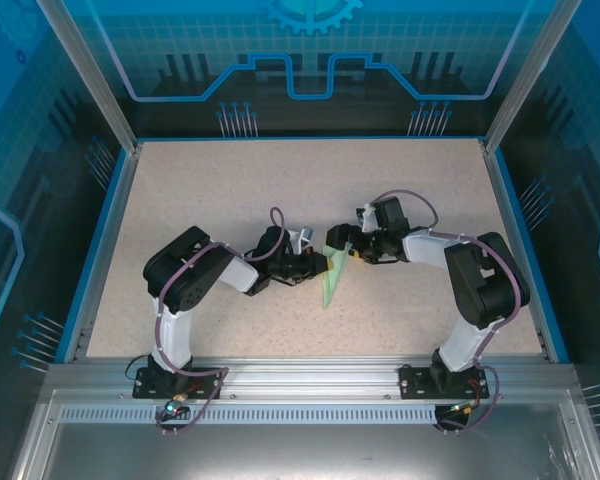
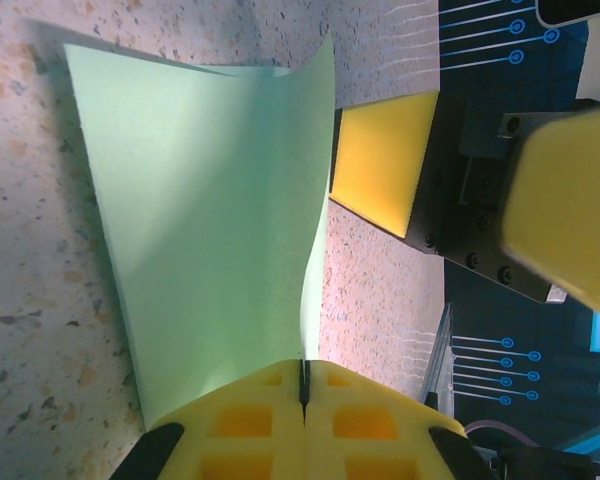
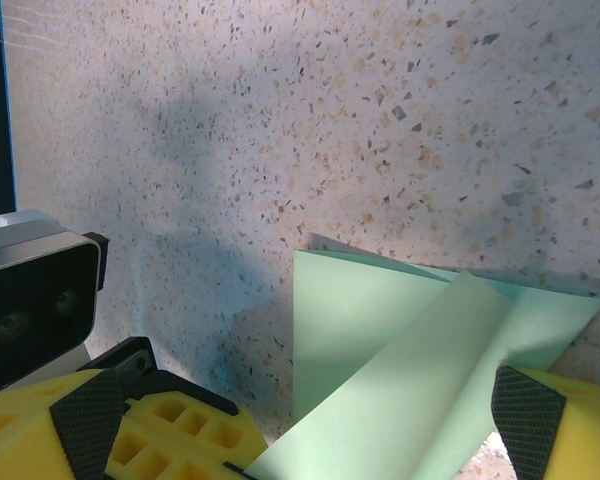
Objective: Fold a paper plane with a square sheet of paper (fold left side to right side)
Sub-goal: Fold the wing for the fifth time at the center of the table.
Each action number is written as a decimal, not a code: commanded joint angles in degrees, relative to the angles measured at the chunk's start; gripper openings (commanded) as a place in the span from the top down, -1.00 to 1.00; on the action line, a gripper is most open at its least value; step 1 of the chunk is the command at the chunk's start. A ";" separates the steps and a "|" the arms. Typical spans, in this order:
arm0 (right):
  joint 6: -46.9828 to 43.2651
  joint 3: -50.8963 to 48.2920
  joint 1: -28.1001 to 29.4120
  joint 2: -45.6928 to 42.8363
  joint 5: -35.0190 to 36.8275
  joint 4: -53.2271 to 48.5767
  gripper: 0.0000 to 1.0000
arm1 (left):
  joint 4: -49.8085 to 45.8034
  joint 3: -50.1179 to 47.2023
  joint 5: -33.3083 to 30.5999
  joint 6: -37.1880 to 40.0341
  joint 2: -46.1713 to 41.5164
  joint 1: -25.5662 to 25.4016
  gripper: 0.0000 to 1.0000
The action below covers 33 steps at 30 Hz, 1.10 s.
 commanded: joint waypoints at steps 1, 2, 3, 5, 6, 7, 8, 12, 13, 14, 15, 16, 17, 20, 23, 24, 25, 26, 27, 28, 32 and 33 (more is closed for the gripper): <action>0.32 1.16 0.89 1.24 -1.09 0.04 -0.97 | -0.55 0.90 1.19 1.67 1.14 0.64 1.00; 0.22 1.97 0.86 1.41 -1.07 -0.21 -0.97 | -0.66 0.94 1.23 1.73 1.16 0.62 1.00; 0.07 3.02 1.03 1.75 -0.90 -0.59 -0.97 | -0.64 0.94 1.23 1.82 1.16 0.63 1.00; -0.13 3.58 1.14 2.44 -0.68 -1.32 -0.97 | -1.09 1.04 1.40 2.11 1.08 0.68 1.00; -0.26 3.93 1.22 2.79 -0.55 -1.85 -0.97 | -1.44 1.12 1.47 2.50 1.01 0.80 1.00; -0.43 4.27 1.16 3.15 -0.13 -2.73 -0.98 | -1.94 1.14 1.50 2.80 0.94 0.91 1.00; -0.84 4.87 1.29 3.53 0.45 -4.38 -0.98 | -2.43 1.26 1.50 3.16 0.82 1.11 1.00; -2.69 6.81 1.43 5.27 2.52 -9.93 -0.97 | -3.92 1.22 1.66 4.52 0.55 1.89 1.00; -3.04 7.14 1.48 5.68 2.87 -10.85 -0.98 | -4.36 1.33 1.67 4.90 0.54 2.08 1.00; -3.26 7.51 1.49 6.15 3.14 -11.70 -0.97 | -4.75 1.49 1.71 5.20 0.53 2.20 1.00; -3.61 7.84 1.57 6.70 3.29 -12.33 -0.97 | -5.05 1.61 1.88 5.54 0.63 2.31 1.00; -3.79 8.02 1.71 7.15 3.33 -12.66 -0.97 | -5.54 1.90 1.98 5.83 0.64 2.42 1.00; -3.89 8.18 1.80 7.51 3.35 -12.82 -0.97 | -6.03 2.12 2.06 6.06 0.72 2.53 1.00; -4.04 8.35 2.20 8.19 3.56 -12.82 -0.97 | -7.13 2.73 2.29 6.75 0.99 2.67 1.00; -4.21 8.53 2.62 8.39 3.60 -12.75 -0.97 | -7.76 3.09 2.37 7.20 1.42 2.76 1.00; -4.30 8.53 2.72 8.39 3.59 -12.66 -0.97 | -7.92 3.32 2.42 7.20 1.66 2.79 1.00; -4.39 8.53 2.78 8.24 3.61 -12.65 -0.98 | -8.09 3.40 2.41 7.30 1.85 2.77 1.00; -4.48 8.52 2.70 8.15 3.61 -12.65 -0.97 | -8.08 3.45 2.46 7.21 2.04 2.83 1.00; -4.65 8.45 2.75 7.97 3.63 -12.65 -0.97 | -8.07 3.45 2.46 7.21 2.26 2.87 1.00; -4.72 8.44 2.73 7.68 3.69 -12.65 -0.97 | -8.10 3.47 2.39 7.12 2.37 2.93 1.00; -5.27 8.53 2.73 5.99 4.11 -12.57 -0.97 | -9.72 3.80 2.29 6.74 2.73 3.01 1.00; -5.47 8.53 2.72 5.29 4.18 -12.48 -0.97 | -9.90 3.74 2.39 6.65 2.82 2.97 1.00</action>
